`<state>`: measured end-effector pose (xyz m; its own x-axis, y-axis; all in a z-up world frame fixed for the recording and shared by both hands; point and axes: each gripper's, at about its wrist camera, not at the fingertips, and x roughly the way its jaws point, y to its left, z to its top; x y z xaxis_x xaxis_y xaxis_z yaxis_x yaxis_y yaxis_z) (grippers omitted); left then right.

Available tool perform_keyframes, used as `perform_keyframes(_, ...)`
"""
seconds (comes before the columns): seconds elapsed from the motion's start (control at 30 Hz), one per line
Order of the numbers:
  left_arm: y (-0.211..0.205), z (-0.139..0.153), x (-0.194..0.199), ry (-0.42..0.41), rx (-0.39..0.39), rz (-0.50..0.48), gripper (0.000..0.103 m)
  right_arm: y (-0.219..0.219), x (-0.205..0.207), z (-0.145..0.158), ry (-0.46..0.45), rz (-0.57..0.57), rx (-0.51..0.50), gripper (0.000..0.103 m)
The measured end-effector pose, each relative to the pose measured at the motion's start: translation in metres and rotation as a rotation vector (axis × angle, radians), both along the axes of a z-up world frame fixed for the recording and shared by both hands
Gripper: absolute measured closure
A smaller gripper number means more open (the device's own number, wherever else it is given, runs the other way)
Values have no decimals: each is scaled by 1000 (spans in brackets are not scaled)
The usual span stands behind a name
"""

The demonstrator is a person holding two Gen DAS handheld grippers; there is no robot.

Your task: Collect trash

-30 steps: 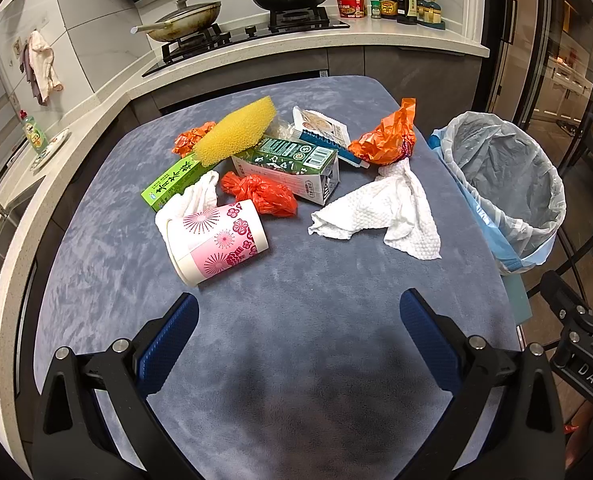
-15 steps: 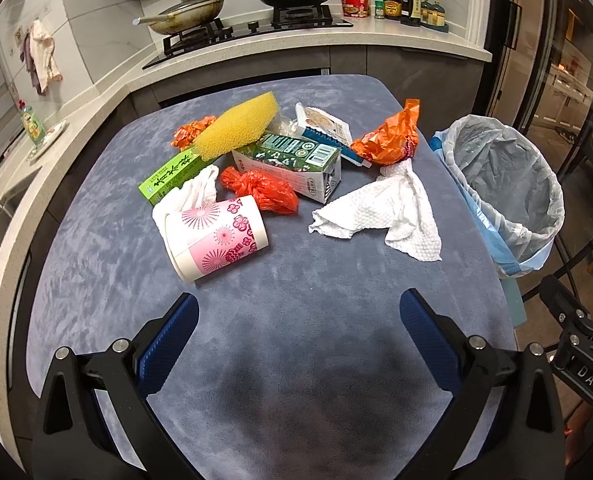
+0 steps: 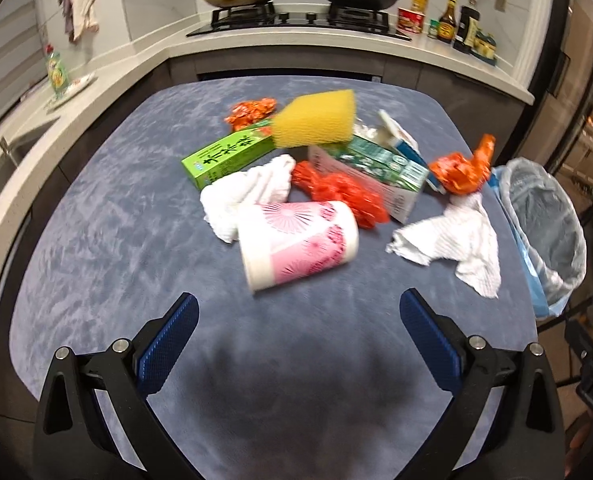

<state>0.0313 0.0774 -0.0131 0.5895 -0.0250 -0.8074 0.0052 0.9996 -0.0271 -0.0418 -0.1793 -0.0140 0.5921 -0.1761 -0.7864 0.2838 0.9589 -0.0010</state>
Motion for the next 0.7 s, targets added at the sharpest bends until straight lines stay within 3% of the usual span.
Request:
perform_keyframes(0.3, 30, -13, 32, 0, -64, 25, 7, 24, 30, -13, 27, 70, 12, 11)
perform_keyframes(0.57, 47, -10, 50, -23, -37, 33, 7, 44, 58, -12, 24, 114, 5, 12)
perform_keyframes(0.63, 47, -12, 53, -14, -45, 16, 11, 47, 65, -16, 30, 120, 9, 12)
perform_keyframes(0.7, 47, -17, 55, 9, -87, -9, 30, 51, 74, -20, 36, 131, 16, 13)
